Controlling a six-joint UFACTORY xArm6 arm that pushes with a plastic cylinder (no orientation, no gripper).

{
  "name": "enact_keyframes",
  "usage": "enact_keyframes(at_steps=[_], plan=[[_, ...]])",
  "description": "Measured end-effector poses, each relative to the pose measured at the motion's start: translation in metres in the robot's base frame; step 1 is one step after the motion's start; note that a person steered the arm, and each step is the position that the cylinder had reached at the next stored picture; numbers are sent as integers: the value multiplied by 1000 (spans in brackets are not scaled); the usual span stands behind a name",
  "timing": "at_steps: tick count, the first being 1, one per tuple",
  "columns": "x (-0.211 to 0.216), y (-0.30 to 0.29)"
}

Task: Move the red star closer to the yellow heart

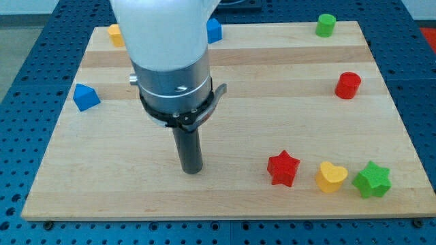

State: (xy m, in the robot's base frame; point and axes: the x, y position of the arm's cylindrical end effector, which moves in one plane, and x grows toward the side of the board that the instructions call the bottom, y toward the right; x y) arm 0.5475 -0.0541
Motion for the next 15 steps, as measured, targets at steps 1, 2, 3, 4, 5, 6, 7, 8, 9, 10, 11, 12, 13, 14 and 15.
enact_keyframes(at_steps=[1, 2, 3, 4, 5, 6, 7, 8, 9, 10, 11, 12, 13, 14, 15], plan=[[1, 21], [8, 48], [14, 76], [14, 93], [12, 94], [-5, 88], [-18, 88], [-16, 96], [-8, 103], [0, 107], [2, 113], [3, 118], [4, 130], [4, 140], [4, 164]])
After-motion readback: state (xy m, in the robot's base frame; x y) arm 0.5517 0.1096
